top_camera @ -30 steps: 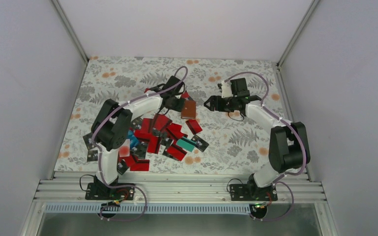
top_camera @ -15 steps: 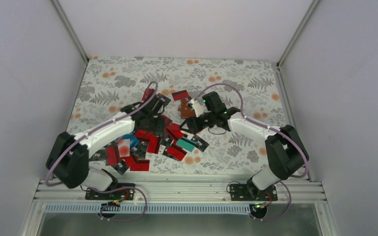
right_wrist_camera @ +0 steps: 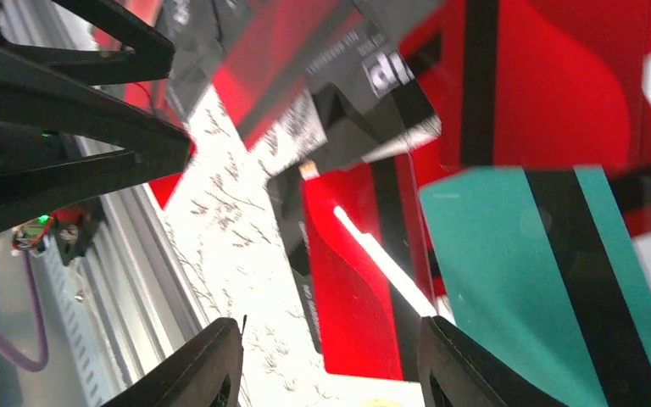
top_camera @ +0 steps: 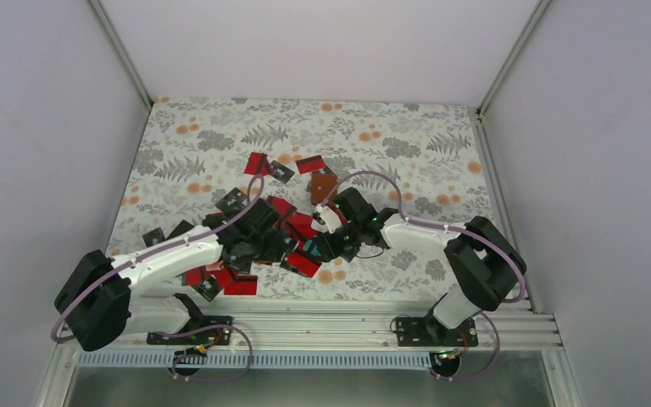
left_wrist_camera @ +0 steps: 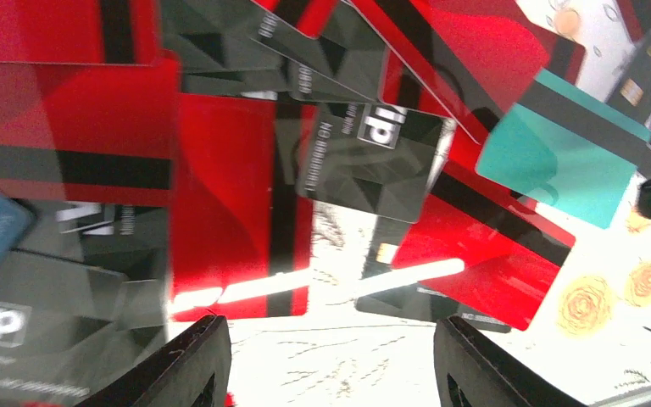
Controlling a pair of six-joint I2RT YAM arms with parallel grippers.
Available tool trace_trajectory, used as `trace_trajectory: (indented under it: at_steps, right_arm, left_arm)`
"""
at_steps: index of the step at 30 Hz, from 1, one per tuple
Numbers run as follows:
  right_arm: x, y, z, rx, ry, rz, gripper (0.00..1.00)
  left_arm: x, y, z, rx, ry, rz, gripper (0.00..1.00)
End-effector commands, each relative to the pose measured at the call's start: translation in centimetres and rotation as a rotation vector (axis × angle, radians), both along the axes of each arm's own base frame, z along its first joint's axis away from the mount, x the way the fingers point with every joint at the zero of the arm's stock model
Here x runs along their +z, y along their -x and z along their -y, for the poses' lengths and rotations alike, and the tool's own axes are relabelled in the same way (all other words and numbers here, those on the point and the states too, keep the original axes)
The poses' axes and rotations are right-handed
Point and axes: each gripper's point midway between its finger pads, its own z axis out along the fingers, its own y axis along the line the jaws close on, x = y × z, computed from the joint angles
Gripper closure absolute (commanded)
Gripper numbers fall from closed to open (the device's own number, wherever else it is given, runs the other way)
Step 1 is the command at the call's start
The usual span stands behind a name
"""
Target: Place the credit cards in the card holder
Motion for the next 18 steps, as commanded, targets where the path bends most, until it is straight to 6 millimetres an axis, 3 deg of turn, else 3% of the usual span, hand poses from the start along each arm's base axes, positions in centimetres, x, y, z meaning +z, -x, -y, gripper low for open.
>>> trace_trajectory:
  at_steps: [1,11,18]
  right_arm:
    - [-2.1,0.6,1.0,-0.051,0.069,-0.034,0.46]
    - [-5.9,0.8,2.8,-0.134,0.189,-0.098,0.47]
    - [-5.6,3.0,2.2,-0.066,0.125,-0.186,0.47]
  left_arm:
    - [-1.1,-0.1,2.6,-0.011,0.085,0.001,0.40]
    - [-3.3,-0.6,5.5,-0.078,0.103,0.007,0.45]
    - [-5.2,-0.1,7.2,-0.145,0.121,-0.028,0.46]
